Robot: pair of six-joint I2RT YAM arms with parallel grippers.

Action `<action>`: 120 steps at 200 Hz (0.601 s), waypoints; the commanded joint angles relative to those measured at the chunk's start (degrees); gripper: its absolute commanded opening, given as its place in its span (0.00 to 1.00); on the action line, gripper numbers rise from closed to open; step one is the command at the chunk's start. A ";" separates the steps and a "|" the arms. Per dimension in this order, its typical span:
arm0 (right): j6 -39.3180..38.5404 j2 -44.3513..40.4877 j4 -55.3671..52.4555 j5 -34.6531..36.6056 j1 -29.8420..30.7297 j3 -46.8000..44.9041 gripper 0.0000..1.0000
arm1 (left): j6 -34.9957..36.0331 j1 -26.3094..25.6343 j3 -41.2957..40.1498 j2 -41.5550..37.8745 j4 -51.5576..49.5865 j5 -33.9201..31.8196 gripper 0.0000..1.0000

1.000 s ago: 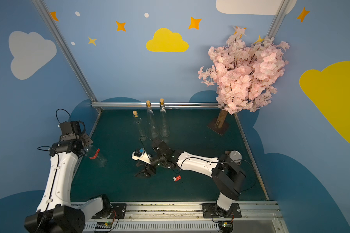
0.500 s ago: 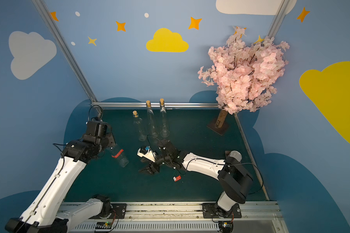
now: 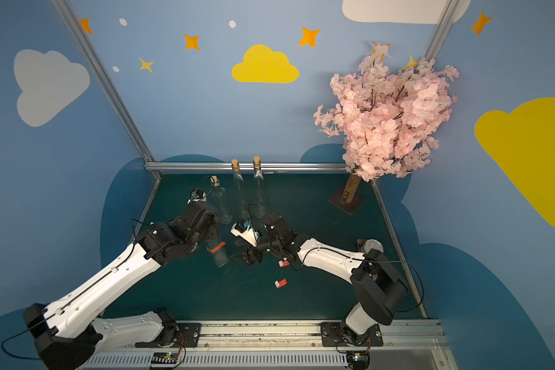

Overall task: Remove the label from the bottle
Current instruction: Place the bottle at the center of the board.

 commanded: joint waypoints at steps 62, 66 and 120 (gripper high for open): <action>-0.29 -2.59 2.90 0.05 -1.69 -2.42 0.65 | 1.65 -0.67 -3.16 2.65 14.48 -1.25 0.03; -0.46 -2.41 3.19 0.00 -1.65 -2.49 0.66 | 1.77 -0.67 -3.34 2.73 14.79 -1.01 0.03; -7.52 -0.85 7.66 -2.48 -1.63 -4.39 0.65 | 5.05 -0.89 -7.47 1.08 19.42 2.45 0.03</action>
